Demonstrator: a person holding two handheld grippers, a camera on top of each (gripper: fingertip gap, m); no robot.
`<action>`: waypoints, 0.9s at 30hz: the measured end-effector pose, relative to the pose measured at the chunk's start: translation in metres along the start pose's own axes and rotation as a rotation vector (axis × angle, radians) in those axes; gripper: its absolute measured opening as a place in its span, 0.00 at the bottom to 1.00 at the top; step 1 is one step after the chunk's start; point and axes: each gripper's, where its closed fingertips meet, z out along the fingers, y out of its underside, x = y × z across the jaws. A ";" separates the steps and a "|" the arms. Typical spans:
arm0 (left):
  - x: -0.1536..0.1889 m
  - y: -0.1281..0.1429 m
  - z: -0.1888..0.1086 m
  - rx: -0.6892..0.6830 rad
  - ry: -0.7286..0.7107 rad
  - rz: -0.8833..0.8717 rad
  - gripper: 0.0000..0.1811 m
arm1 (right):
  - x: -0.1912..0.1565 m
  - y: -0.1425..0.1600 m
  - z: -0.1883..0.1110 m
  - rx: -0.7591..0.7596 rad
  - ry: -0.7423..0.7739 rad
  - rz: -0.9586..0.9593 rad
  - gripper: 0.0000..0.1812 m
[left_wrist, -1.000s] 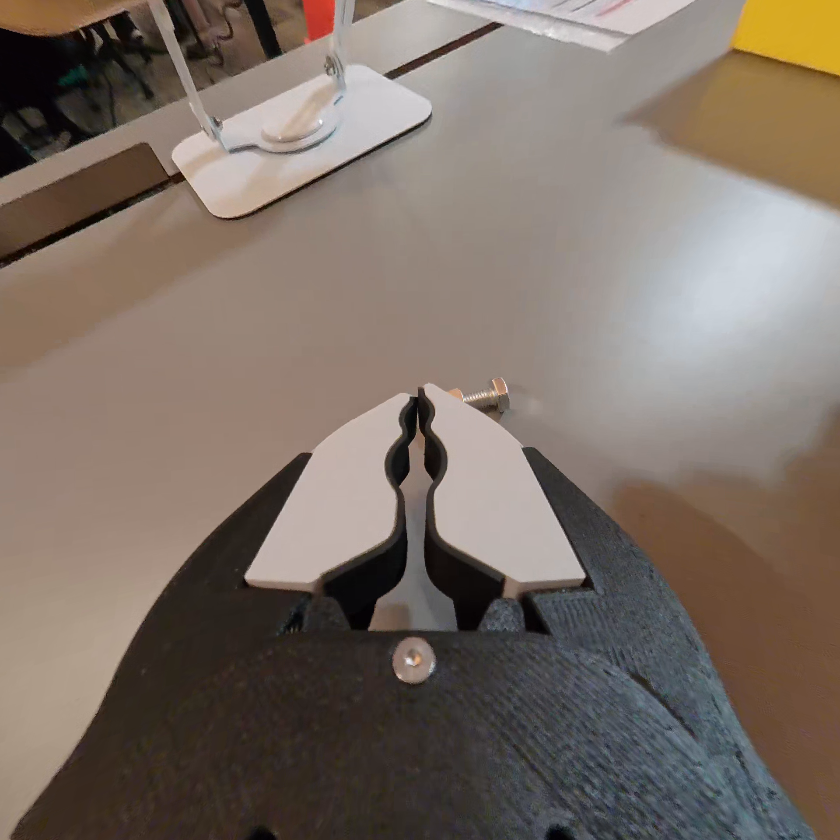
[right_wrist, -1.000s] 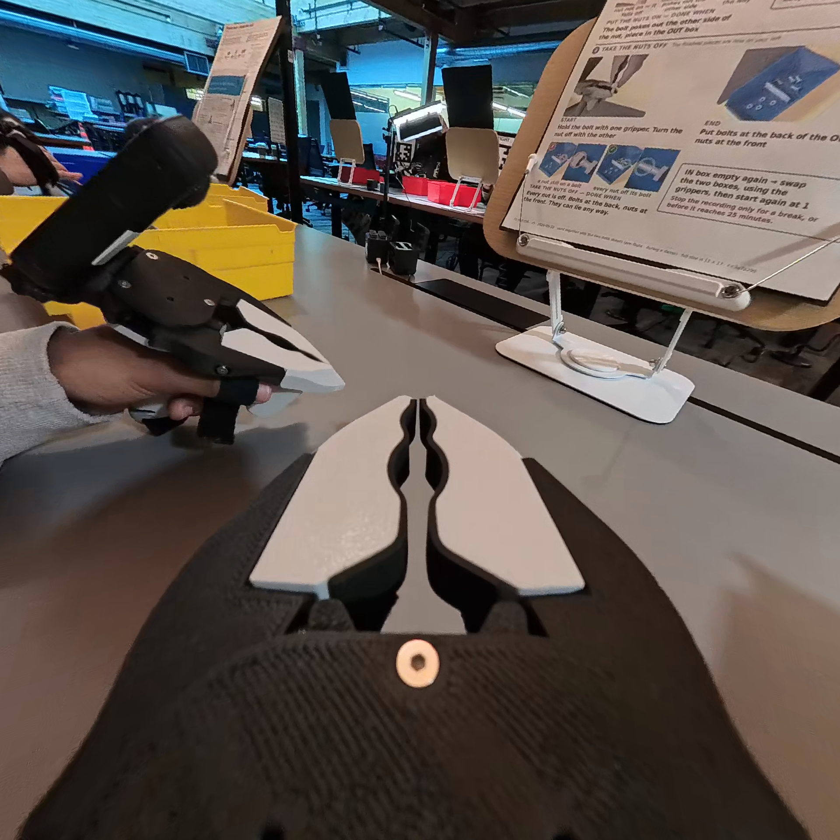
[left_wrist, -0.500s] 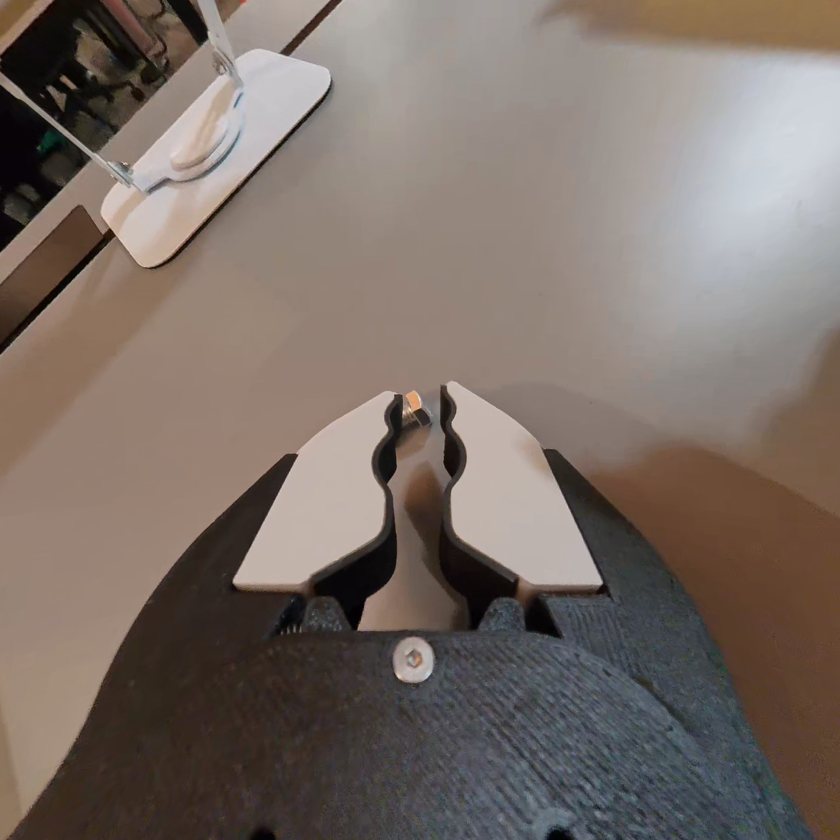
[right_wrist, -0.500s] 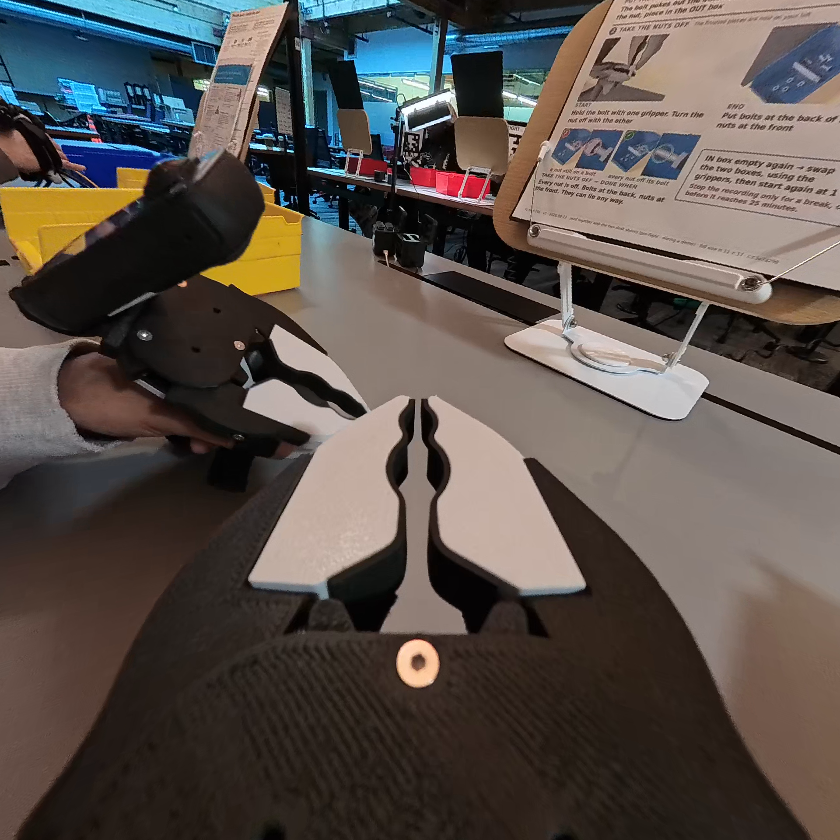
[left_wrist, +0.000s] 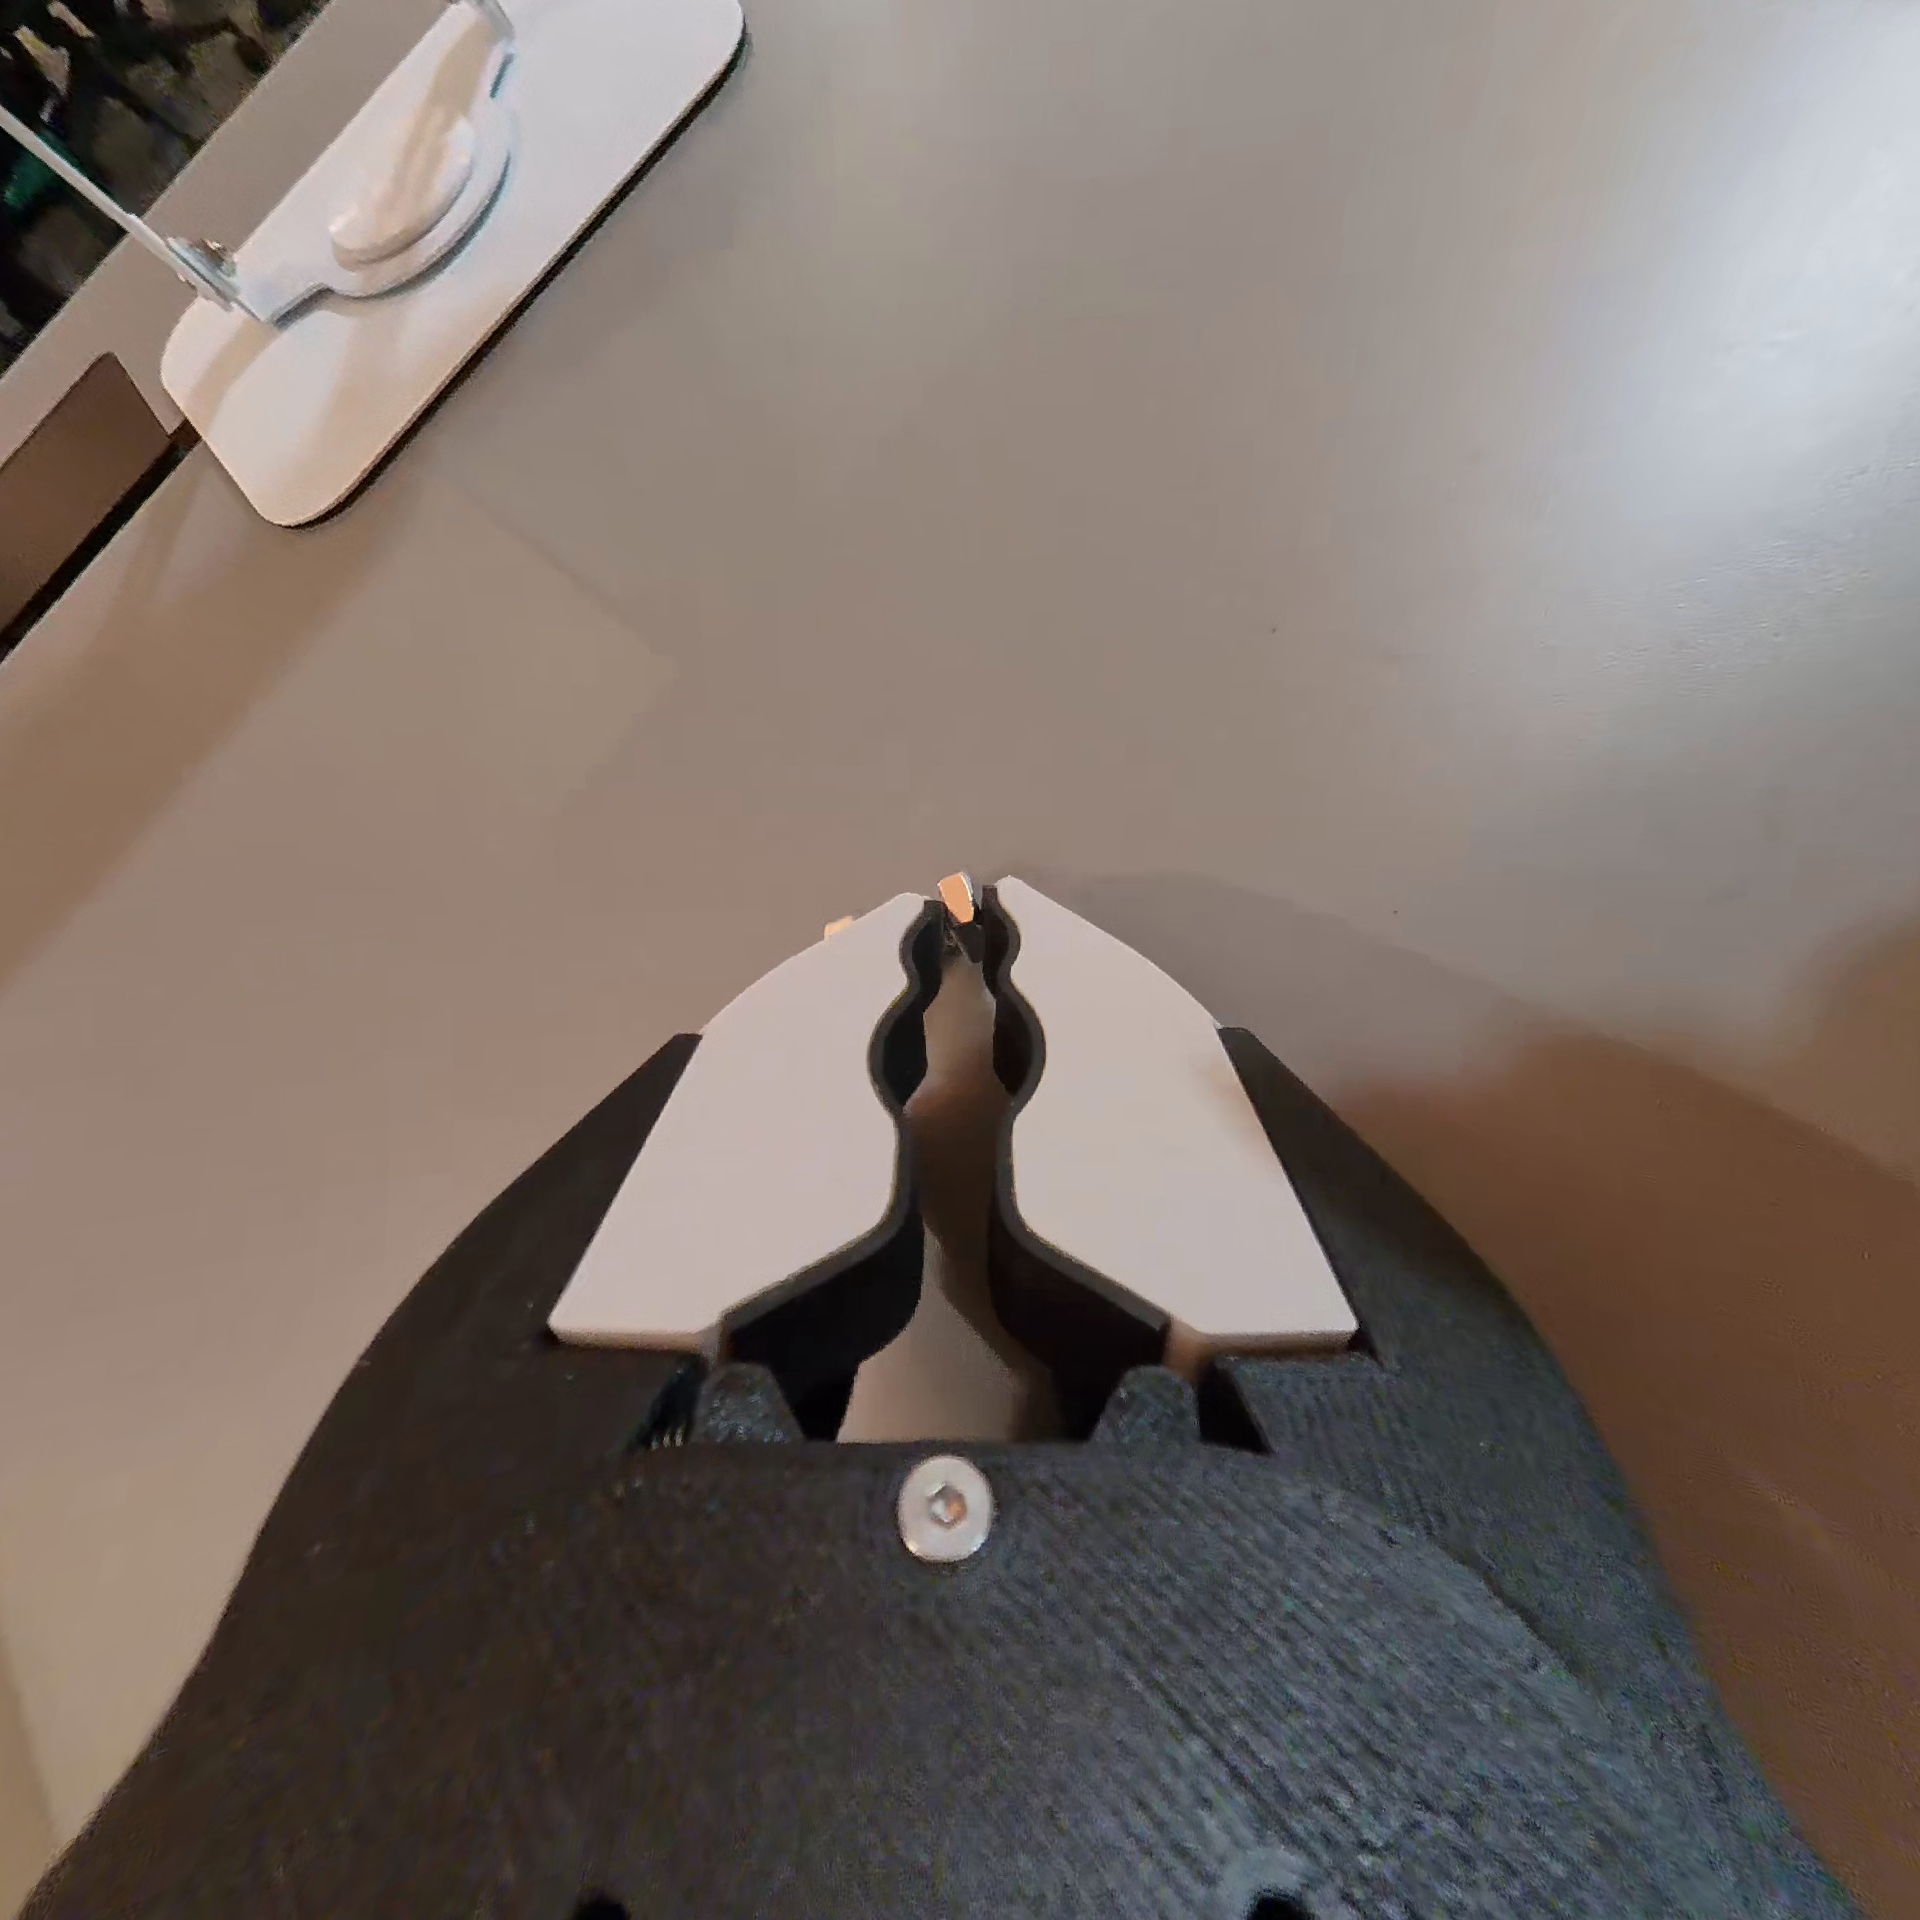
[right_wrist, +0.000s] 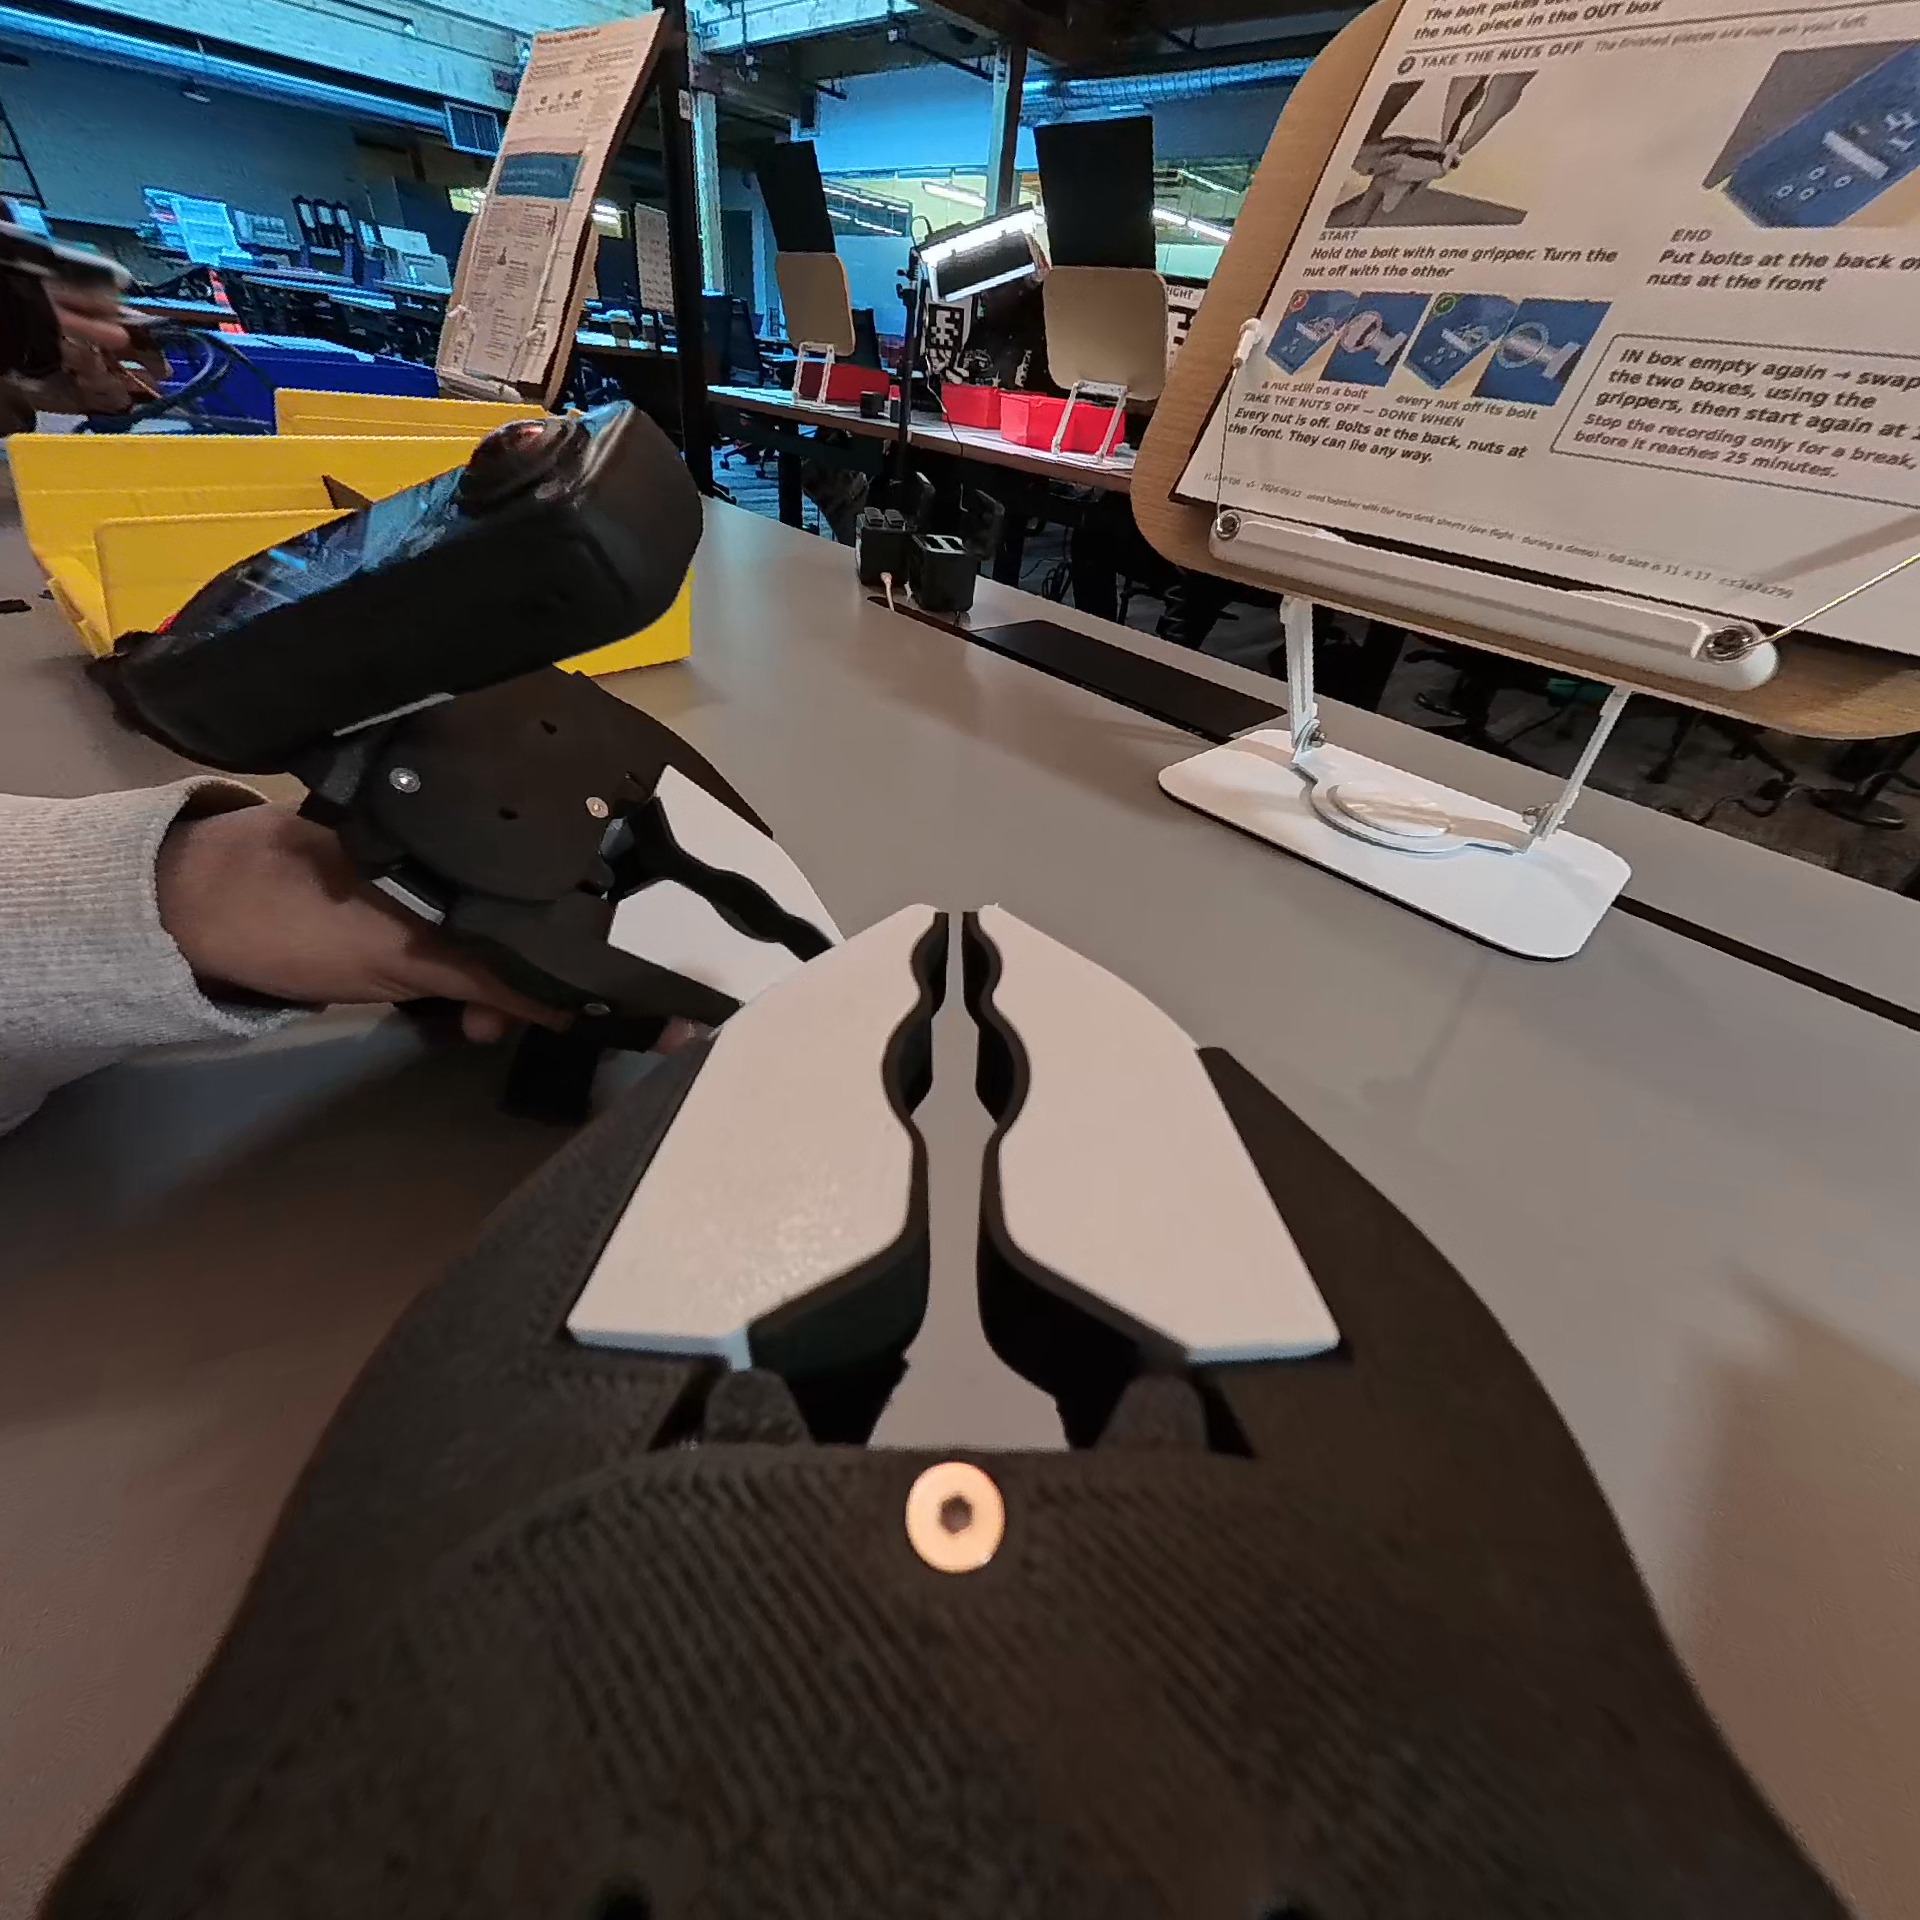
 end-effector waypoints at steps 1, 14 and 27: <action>0.000 0.000 0.000 0.002 0.004 -0.004 0.05 | 0.000 0.000 0.000 0.000 0.000 -0.001 0.02; 0.004 -0.040 -0.039 0.358 0.082 0.019 0.04 | -0.003 0.002 0.001 -0.011 -0.025 0.019 0.03; 0.056 -0.075 -0.080 0.658 0.131 0.280 0.04 | -0.012 0.006 0.002 -0.011 -0.300 0.591 0.10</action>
